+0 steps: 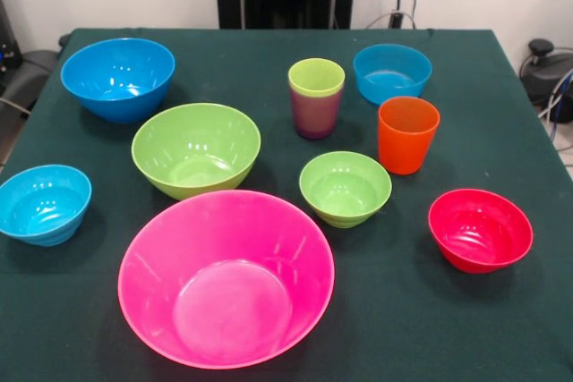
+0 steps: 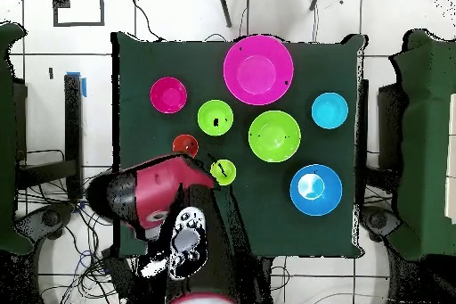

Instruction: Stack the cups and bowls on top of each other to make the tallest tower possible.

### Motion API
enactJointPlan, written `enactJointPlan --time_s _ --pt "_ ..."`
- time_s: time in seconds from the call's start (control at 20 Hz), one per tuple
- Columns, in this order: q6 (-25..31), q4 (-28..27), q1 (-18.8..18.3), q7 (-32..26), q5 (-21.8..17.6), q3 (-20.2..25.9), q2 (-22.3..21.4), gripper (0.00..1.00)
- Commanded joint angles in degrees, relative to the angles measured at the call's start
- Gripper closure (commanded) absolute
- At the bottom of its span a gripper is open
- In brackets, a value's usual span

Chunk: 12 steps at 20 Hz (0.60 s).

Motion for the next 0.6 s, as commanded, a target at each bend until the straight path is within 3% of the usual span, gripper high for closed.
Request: enactJointPlan --time_s 0.05,0.25,0.4,0.5,0.6 --pt "18.42 -2.04 8.03 19.31 3.59 -3.82 -10.48 0.00" --pt "25.39 -2.05 13.16 26.21 5.42 -7.14 -15.33 0.00" --pt "27.50 -1.84 15.22 28.31 5.66 -8.53 -17.85 0.00" --pt "26.56 -1.61 15.55 27.87 4.80 -8.51 -18.37 0.00" --pt "19.60 0.85 14.52 24.62 4.02 -8.10 -18.60 0.00"
